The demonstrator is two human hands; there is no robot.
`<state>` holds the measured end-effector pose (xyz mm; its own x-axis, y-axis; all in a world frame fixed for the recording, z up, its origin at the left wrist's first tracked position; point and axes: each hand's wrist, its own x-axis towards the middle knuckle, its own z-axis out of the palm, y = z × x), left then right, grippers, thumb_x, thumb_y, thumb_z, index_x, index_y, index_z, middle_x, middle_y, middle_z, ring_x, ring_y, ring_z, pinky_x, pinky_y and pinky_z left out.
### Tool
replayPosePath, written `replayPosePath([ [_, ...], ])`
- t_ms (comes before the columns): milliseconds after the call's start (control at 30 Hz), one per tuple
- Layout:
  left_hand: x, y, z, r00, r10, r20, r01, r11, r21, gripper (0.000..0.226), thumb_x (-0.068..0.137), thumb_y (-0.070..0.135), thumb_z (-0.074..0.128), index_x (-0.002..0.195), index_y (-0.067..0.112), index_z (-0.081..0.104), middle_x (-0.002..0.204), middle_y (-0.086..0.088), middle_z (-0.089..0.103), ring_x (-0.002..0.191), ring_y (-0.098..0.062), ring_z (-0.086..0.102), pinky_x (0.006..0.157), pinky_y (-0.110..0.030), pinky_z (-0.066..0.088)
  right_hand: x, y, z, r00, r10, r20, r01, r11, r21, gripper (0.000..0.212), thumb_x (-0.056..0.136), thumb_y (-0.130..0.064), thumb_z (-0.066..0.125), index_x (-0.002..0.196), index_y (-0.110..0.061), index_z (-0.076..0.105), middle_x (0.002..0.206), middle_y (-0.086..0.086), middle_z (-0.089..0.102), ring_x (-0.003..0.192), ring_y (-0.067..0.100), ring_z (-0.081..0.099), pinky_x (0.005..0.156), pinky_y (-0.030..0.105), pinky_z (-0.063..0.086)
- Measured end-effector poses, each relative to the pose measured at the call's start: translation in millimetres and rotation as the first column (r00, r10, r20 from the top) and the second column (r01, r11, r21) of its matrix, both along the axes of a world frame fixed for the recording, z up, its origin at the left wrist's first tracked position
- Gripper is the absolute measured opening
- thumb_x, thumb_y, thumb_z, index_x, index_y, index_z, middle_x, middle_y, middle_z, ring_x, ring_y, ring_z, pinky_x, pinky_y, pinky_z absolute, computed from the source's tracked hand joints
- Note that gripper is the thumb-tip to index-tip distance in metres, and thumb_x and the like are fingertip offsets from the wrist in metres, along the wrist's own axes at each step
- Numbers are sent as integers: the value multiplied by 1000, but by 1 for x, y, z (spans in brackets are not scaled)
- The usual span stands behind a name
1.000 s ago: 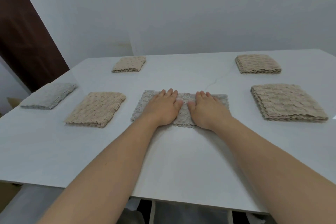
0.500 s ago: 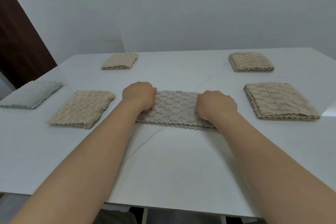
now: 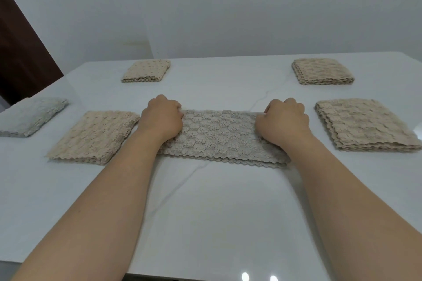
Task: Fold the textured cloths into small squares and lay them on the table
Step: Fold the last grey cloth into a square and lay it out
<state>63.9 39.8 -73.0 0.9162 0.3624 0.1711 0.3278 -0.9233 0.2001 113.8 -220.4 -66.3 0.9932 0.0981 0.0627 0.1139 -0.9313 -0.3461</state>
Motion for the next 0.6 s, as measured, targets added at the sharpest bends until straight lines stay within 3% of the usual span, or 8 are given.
replayPosePath([
  [100,-2,1,3,998,42,37,-38,994,-106,29,100,33,58,123,16,65,130,-15,49,121,-33,50,99,-45,47,0,-2,5,997,5,-82,12,980,199,25,87,-33,55,99,-12,61,111,12,62,108,37,55,96,44,49],
  [200,-7,-2,7,994,77,75,-60,976,-211,22,100,30,60,117,16,58,123,-13,54,113,-31,54,86,-38,45,-2,-8,9,997,34,-63,-8,932,363,15,87,-24,60,81,-10,58,82,8,64,82,31,62,73,35,49],
  [300,-13,-3,13,970,145,193,-58,916,-398,12,99,26,62,108,20,56,100,-3,65,84,-20,62,65,-31,42,-1,-16,10,997,24,-72,10,898,440,24,83,-21,74,95,0,74,89,14,73,86,29,67,76,35,53],
  [400,-19,0,16,920,241,309,-38,839,-542,23,92,29,75,111,22,66,91,5,61,84,-17,60,77,-31,49,-3,-24,12,995,23,-97,39,805,592,24,77,-17,83,88,3,76,75,16,72,64,24,61,63,30,47],
  [500,-22,-2,24,845,390,367,34,645,-763,35,82,27,86,111,19,67,91,10,60,86,-11,62,90,-33,54,-6,-28,16,999,7,-52,33,679,734,11,78,-16,84,79,-10,75,72,9,71,64,20,61,63,30,47],
  [600,-21,-5,29,789,480,384,165,436,-885,39,76,22,91,106,18,66,102,2,69,93,-18,71,90,-36,59,-10,-25,21,998,-22,53,-29,602,798,8,83,-20,78,80,-18,72,75,7,72,67,18,63,66,36,53],
])
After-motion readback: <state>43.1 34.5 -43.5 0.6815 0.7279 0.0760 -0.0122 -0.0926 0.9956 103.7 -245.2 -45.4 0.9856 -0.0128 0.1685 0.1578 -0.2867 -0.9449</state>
